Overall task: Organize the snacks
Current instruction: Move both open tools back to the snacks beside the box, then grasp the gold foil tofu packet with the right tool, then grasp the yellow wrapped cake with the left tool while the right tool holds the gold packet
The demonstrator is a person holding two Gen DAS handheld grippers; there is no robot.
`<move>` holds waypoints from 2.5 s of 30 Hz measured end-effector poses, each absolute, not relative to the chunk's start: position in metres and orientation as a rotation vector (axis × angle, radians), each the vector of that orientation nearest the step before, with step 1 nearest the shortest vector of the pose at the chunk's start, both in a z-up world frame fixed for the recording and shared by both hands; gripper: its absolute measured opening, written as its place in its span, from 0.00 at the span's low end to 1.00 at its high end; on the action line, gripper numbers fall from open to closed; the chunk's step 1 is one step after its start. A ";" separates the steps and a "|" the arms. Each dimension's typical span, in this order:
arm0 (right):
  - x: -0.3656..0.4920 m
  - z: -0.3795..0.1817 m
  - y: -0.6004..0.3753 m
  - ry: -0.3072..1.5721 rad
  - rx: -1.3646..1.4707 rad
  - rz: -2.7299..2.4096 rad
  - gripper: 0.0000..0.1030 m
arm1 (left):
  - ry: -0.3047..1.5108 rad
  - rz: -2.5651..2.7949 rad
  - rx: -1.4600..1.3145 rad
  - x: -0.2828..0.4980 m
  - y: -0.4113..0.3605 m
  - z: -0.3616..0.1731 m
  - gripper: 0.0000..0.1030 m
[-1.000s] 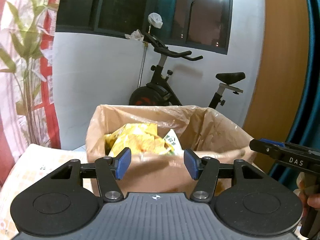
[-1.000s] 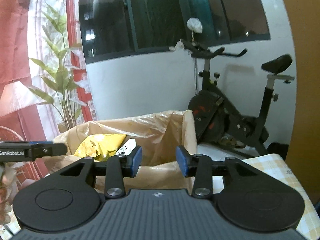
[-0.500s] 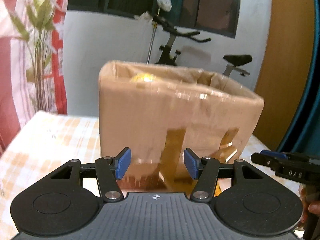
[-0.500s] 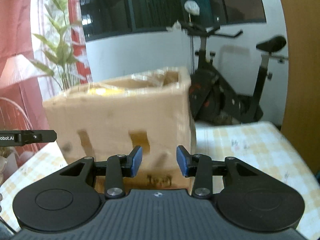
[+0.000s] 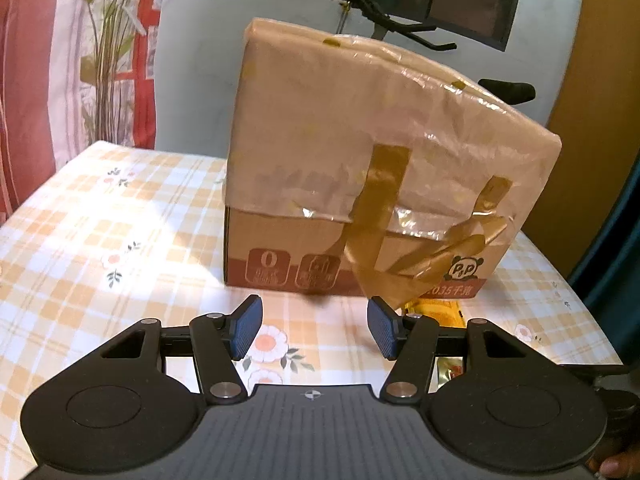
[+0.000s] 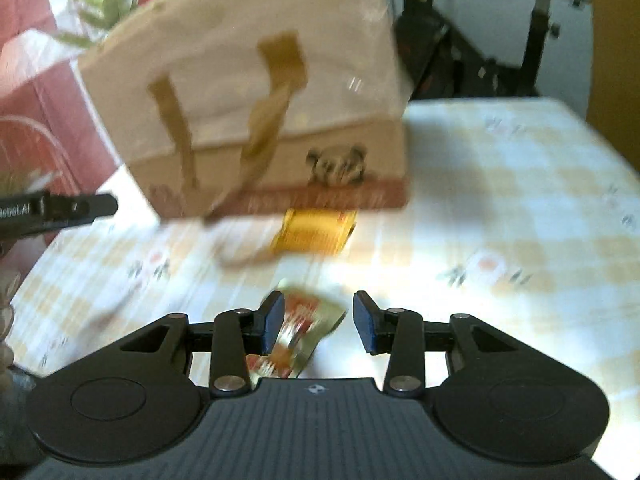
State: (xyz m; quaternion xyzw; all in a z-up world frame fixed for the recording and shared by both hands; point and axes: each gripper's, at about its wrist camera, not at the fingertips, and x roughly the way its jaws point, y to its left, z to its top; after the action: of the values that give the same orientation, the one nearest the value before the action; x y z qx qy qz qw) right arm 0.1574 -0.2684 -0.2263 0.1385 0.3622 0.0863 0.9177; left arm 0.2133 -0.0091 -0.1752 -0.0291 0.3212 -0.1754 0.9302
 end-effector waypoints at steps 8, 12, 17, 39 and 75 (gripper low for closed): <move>0.164 -0.228 -0.251 0.813 0.260 0.238 0.56 | 0.676 -0.363 -0.062 0.211 -0.008 -0.181 0.59; 0.173 -0.229 -0.238 0.819 0.210 0.265 0.58 | 0.675 -0.367 -0.061 0.210 -0.009 -0.180 0.59; 0.182 -0.230 -0.225 0.806 0.146 0.278 0.61 | 0.675 -0.368 -0.064 0.209 -0.007 -0.181 0.59; 0.183 -0.236 -0.219 0.688 -0.015 0.263 0.30 | 0.695 -0.362 -0.059 0.209 -0.009 -0.183 0.58; 0.155 -0.258 -0.304 0.594 0.116 0.112 0.32 | 0.822 -0.538 0.241 0.271 -0.201 -0.239 0.63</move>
State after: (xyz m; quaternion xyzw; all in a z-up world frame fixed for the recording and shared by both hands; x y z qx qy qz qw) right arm 0.1550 -0.3041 -0.2577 0.0570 0.2925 0.0550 0.9530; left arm 0.2705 -0.2011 -0.2392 0.1156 0.3937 -0.2576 0.8748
